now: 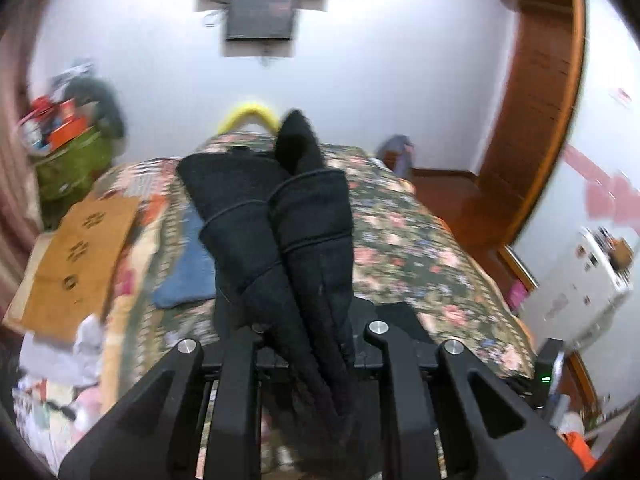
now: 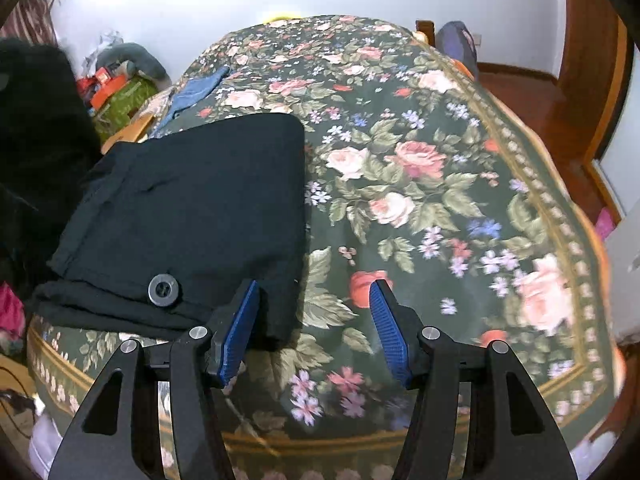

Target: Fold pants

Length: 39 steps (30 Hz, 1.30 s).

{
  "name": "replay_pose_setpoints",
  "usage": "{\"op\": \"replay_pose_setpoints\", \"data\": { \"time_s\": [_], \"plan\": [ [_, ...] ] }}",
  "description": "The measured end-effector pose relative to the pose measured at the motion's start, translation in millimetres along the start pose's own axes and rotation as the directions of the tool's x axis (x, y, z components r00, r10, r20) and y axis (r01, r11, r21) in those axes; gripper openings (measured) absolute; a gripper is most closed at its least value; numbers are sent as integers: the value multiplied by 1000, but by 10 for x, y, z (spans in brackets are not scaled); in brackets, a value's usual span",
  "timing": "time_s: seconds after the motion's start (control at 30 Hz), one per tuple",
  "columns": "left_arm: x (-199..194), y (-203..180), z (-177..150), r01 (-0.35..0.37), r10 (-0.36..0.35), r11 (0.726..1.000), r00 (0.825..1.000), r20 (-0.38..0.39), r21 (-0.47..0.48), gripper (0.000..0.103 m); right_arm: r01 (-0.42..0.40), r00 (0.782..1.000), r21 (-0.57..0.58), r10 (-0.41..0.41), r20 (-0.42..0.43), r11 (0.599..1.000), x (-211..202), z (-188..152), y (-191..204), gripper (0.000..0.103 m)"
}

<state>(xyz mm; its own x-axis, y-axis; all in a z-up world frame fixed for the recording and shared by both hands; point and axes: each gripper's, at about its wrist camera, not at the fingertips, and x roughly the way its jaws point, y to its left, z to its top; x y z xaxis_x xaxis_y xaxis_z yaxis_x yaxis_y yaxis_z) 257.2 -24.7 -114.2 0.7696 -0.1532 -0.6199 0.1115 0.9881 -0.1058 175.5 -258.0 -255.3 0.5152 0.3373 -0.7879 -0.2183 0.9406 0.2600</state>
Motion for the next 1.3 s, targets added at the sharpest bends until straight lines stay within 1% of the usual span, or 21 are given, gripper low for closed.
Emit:
{"op": "replay_pose_setpoints", "data": {
  "time_s": [0.13,0.23,0.33,0.4,0.47,0.5,0.53,0.6,0.63,0.67,0.73,0.8,0.83,0.87,0.9,0.97,1.03,1.1,1.13,1.23,1.3],
  "plan": [
    [296,-481,-7,116,-112,991,992,-63,61,12,12,1000,-49,-11,22,999,-12,-12,47,53],
    [607,-845,-177,200,-183,974,972,-148,106,12,-5,1000,-43,6,21,999,-3,-26,18,53],
    [920,-1181,-472,227,-180,957,952,-246,179,12,-28,999,-24,29,18,999,16,-18,-19,53],
    [1119,-1320,-705,243,-164,945,931,-326,219,12,-33,999,-17,33,19,999,15,-18,-35,53],
    [1206,-1395,-854,250,-147,937,917,-371,246,13,-37,999,-11,38,22,999,-11,-27,-57,54],
    [1215,-1423,-910,251,-142,933,914,-379,257,15,-40,999,-6,40,24,999,-23,-33,-67,54],
    [1218,-1436,-958,247,-126,928,912,-389,279,18,-45,999,1,45,26,999,-40,-38,-84,54],
    [1190,-1482,-1017,244,-103,919,907,-409,310,28,-55,998,24,54,26,998,-80,-49,-135,54],
    [1167,-1482,-1014,245,-99,917,905,-414,316,40,-57,998,31,56,29,998,-99,-52,-153,54],
    [1133,-1473,-990,244,-98,916,906,-413,319,57,-59,998,44,58,30,997,-131,-61,-182,54],
    [1022,-1405,-935,233,-103,921,919,-380,312,71,-57,998,55,55,33,997,-185,-71,-210,54],
    [856,-1314,-805,243,-139,926,931,-338,289,76,-49,998,55,47,39,997,-234,-86,-224,54],
    [794,-1247,-731,237,-146,932,938,-315,272,79,-44,998,56,42,39,997,-249,-97,-231,54],
    [733,-1134,-626,211,-138,944,951,-277,253,83,-41,999,58,39,36,997,-253,-106,-241,54],
    [710,-1077,-569,191,-126,951,957,-260,244,85,-41,999,60,39,32,997,-250,-116,-246,54],
    [727,-838,-378,103,-55,969,976,-212,223,95,-45,999,59,44,16,997,-244,-146,-239,54],
    [837,-613,-221,40,2,976,981,-192,215,96,-61,998,50,60,12,997,-262,-179,-213,54],
    [1032,-388,-101,-38,78,977,980,-185,209,96,-79,997,41,79,2,996,-264,-205,-158,54],
    [1161,-277,-64,-68,110,976,975,-194,209,96,-102,995,39,103,-6,994,-252,-212,-116,54],
    [1617,-10,-96,-112,175,967,945,-276,229,96,-162,986,23,162,-23,987,-217,-222,9,54],
    [1956,122,-277,-143,251,942,901,-353,305,96,-198,979,16,199,-34,980,-164,-208,111,54]
  ]
}}
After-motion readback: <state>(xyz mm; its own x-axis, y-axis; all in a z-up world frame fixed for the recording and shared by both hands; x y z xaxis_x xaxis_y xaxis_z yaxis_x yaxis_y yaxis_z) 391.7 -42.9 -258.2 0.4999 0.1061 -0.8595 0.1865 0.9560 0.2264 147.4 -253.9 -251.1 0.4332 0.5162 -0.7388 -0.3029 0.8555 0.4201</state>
